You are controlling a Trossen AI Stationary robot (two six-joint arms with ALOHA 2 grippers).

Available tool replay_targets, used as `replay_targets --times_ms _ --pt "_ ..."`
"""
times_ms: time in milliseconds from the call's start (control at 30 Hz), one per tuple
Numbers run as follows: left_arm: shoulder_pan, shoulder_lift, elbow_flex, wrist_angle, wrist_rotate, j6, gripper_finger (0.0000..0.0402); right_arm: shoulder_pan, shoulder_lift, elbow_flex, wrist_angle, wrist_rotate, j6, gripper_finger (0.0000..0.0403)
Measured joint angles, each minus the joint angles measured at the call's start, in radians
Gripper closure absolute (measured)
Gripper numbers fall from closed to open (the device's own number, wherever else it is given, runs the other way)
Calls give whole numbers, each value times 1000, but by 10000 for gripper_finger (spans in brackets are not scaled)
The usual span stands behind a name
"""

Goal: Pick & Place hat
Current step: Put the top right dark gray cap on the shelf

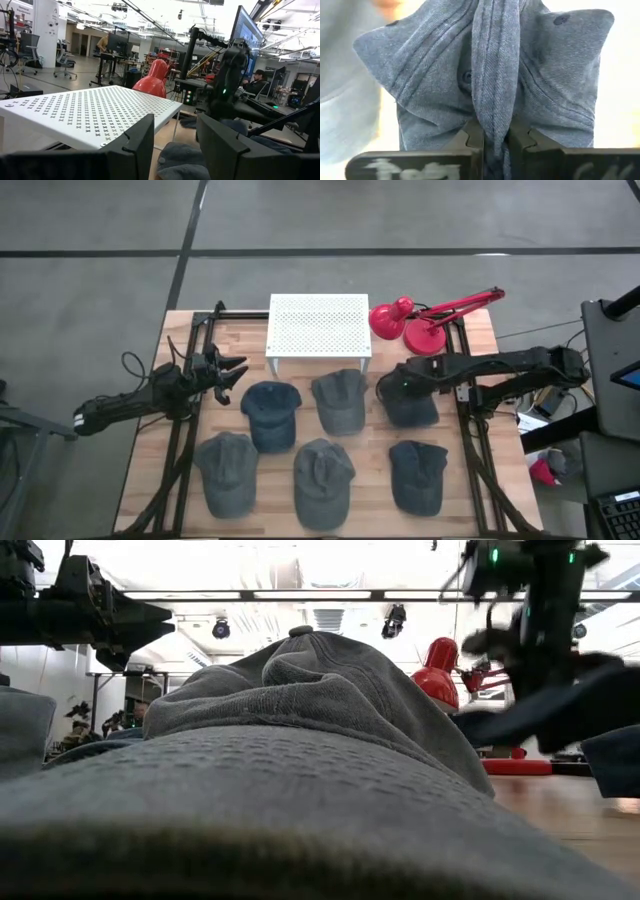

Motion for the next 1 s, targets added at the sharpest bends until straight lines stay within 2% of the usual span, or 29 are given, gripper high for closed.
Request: replay_targets --times_ms 267,433,667,867,1000 --pt "0 0 0 0 0 -72 250 88 -114 248 -18 -46 -164 374" --pt "0 0 0 0 0 -73 250 146 -123 371 131 -24 -327 374" --pt "0 0 0 0 0 -73 250 163 -25 449 523 171 -583 373" --pt "0 0 0 0 0 -78 250 134 134 583 546 391 -708 369" --pt "0 0 0 1 0 -78 250 92 244 681 541 432 -717 367"
